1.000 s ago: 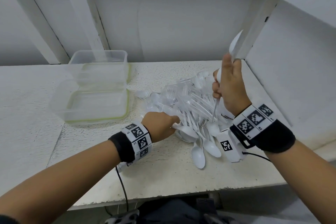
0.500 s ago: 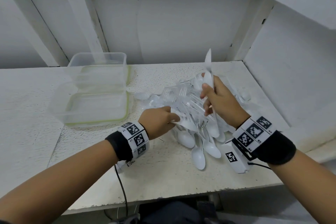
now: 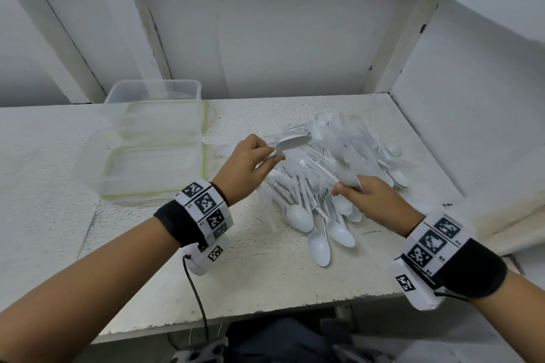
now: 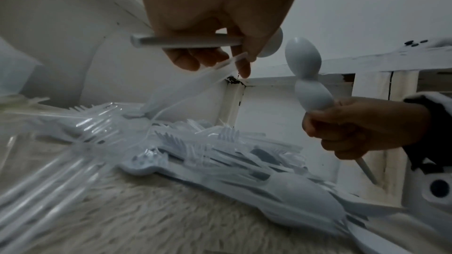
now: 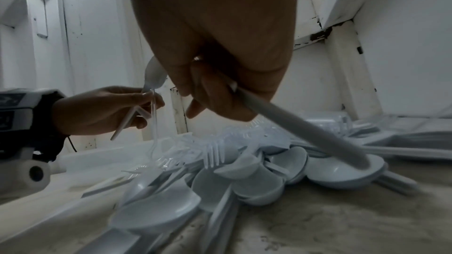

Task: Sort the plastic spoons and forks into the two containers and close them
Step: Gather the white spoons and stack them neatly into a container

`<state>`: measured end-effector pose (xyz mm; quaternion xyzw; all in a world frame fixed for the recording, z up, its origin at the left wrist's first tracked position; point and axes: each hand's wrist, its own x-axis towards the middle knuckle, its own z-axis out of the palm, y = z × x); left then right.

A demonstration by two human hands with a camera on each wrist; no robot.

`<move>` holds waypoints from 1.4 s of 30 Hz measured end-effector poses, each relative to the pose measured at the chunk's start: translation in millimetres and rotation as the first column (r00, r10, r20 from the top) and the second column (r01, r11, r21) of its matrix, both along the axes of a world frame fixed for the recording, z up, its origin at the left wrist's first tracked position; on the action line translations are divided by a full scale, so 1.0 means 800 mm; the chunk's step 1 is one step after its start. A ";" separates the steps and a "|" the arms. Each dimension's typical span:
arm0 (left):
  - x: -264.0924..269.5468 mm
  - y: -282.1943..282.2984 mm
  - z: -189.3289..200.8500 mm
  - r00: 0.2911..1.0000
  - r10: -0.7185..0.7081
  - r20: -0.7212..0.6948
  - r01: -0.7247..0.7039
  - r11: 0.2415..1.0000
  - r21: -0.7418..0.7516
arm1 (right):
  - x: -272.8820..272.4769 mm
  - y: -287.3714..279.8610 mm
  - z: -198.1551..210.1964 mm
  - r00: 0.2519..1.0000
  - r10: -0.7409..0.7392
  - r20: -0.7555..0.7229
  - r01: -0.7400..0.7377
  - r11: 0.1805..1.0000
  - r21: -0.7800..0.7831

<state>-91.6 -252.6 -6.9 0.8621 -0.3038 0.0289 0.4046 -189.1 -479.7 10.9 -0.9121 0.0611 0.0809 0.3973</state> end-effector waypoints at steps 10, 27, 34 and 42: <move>-0.010 -0.016 -0.012 0.975 -0.185 -0.123 0.214 0.933 0.291 | 0.011 0.001 -0.008 0.981 -0.190 0.038 0.178 0.963 0.202; -0.020 -0.020 -0.023 0.946 -0.267 -0.183 0.323 0.825 0.464 | -0.018 -0.017 -0.007 1.000 0.016 -0.017 -0.017 0.997 -0.071; -0.003 -0.021 0.006 0.960 -0.095 -0.264 0.110 0.993 0.042 | -0.032 -0.033 -0.023 0.938 0.304 -0.168 -0.337 0.914 -0.224; 0.015 -0.015 0.033 0.939 0.085 -0.333 -0.132 0.983 -0.124 | -0.033 -0.031 -0.053 0.926 0.377 -0.020 -0.360 0.866 -0.346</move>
